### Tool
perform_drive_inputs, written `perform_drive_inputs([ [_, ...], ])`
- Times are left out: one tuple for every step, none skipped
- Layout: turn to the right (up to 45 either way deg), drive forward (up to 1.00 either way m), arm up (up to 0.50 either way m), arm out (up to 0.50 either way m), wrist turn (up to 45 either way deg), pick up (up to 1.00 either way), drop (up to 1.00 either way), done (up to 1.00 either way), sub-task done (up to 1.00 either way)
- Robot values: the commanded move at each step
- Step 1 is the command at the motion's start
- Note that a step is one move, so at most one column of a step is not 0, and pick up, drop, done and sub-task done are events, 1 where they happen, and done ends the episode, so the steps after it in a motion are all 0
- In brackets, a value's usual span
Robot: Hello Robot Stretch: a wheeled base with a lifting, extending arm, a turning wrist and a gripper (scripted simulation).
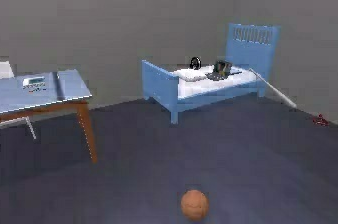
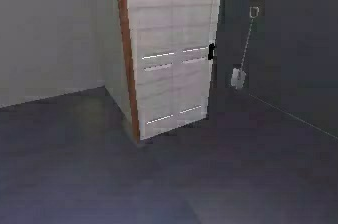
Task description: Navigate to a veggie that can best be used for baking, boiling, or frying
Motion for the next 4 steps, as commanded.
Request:
perform_drive_inputs([
  [45.0, 0.0, 0.0, 0.0, 0.0, 0.0, 0.0, 0.0, 0.0],
  [30.0, 0.0, 0.0, 0.0, 0.0, 0.0, 0.0, 0.0, 0.0],
  [0.0, 0.15, 0.0, 0.0, 0.0, 0.0, 0.0, 0.0, 0.0],
  [30.0, 0.0, 0.0, 0.0, 0.0, 0.0, 0.0, 0.0, 0.0],
])
